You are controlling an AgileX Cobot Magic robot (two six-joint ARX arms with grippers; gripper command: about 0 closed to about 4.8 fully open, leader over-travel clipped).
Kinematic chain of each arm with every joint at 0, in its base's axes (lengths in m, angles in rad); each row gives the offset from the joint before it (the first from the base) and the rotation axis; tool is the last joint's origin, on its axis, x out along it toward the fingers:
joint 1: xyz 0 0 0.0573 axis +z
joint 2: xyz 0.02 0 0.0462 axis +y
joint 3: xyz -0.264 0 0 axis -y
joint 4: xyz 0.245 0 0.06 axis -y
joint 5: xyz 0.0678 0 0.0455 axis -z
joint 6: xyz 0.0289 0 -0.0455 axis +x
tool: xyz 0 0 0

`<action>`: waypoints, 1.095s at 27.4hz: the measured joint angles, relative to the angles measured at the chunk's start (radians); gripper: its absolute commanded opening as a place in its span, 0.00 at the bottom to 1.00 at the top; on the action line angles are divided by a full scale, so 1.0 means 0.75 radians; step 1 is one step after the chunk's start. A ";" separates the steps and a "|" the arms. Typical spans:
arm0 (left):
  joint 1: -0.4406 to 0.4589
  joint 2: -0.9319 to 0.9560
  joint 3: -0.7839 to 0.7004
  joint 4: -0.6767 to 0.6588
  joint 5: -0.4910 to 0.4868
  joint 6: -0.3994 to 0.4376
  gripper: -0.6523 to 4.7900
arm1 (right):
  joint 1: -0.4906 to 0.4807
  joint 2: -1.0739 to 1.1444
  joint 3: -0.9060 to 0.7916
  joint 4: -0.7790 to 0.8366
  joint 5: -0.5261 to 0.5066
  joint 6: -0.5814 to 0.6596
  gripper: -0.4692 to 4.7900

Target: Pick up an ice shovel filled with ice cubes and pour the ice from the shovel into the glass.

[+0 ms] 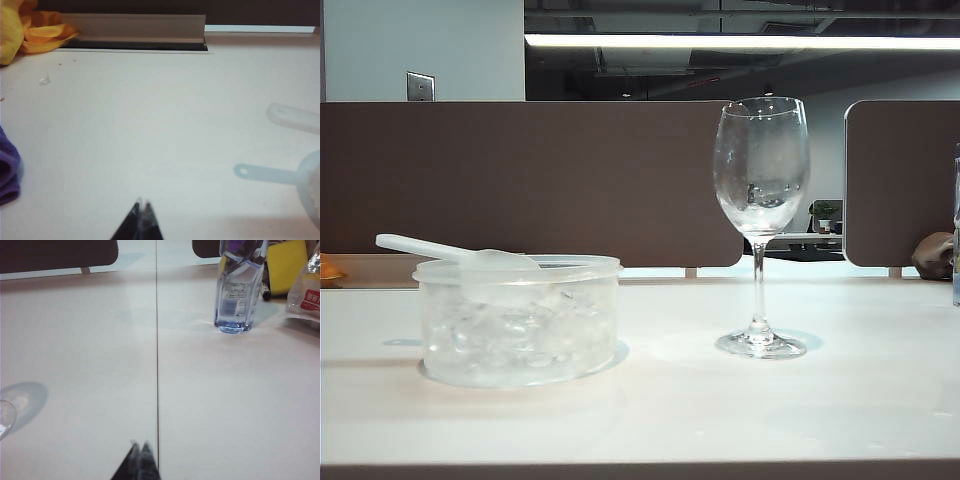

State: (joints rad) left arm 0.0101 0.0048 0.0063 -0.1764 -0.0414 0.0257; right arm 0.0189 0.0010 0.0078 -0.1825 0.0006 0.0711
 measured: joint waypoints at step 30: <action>0.000 0.000 0.000 0.000 0.000 0.000 0.12 | 0.000 0.000 0.004 -0.004 -0.016 0.132 0.08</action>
State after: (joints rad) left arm 0.0101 0.0048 0.0063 -0.1764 -0.0414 0.0257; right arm 0.0189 0.0010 0.0105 -0.1852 -0.0116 0.1699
